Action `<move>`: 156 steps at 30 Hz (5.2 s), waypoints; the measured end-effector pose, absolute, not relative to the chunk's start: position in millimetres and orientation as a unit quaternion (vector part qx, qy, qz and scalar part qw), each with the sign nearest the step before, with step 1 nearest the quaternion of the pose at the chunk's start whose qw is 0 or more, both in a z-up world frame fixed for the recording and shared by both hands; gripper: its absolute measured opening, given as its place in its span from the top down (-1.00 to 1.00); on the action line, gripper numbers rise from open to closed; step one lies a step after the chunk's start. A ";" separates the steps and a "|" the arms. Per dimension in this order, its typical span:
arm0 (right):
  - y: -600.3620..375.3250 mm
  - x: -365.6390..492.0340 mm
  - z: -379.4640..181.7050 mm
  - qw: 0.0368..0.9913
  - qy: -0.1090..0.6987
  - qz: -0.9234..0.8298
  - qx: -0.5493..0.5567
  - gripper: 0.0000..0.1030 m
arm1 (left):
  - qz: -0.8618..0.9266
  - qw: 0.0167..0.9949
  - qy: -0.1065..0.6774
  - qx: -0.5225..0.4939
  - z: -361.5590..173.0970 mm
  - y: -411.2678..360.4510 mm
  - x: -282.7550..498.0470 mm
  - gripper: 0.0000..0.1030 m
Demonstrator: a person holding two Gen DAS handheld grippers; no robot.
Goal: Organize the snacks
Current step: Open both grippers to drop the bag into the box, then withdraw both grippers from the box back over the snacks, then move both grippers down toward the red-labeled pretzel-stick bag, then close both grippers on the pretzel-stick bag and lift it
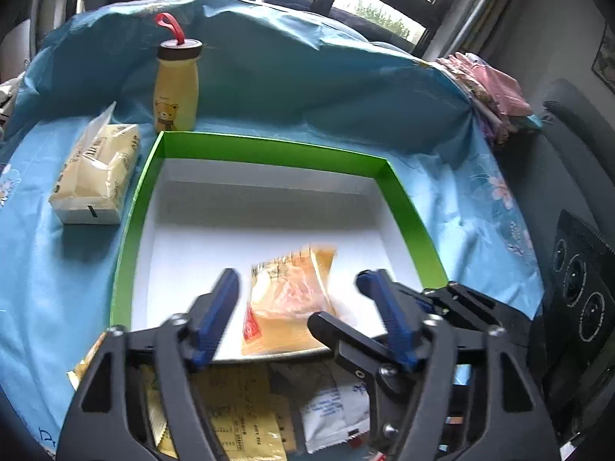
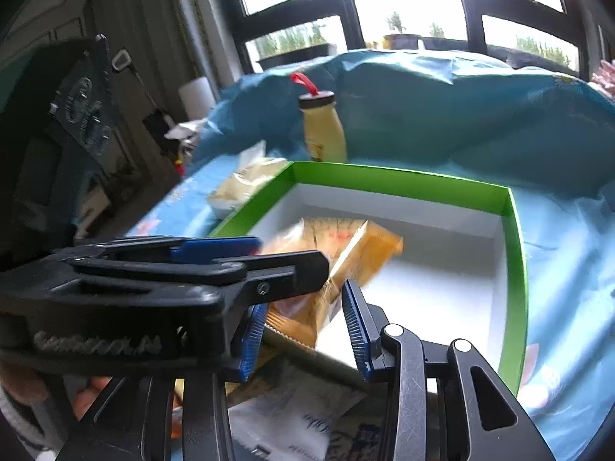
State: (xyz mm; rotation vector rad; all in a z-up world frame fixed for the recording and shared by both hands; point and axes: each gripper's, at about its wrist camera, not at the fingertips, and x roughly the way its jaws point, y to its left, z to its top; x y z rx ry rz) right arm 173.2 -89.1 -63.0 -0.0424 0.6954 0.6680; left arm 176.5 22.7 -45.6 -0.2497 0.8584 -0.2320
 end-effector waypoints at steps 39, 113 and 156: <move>-203.1 64.6 -47.8 0.908 0.329 0.259 0.020 -0.17 | 0.040 0.918 0.392 -0.038 -26.3 -6.6 40.1 -0.74; -222.8 91.1 -131.3 0.809 0.463 0.362 -0.001 -0.17 | -0.041 0.840 0.521 -0.147 -119.9 -51.3 39.0 -0.64; -234.9 49.6 -90.2 0.864 0.386 0.314 0.079 0.24 | -0.074 0.892 0.440 -0.074 -60.3 -57.3 19.0 -0.34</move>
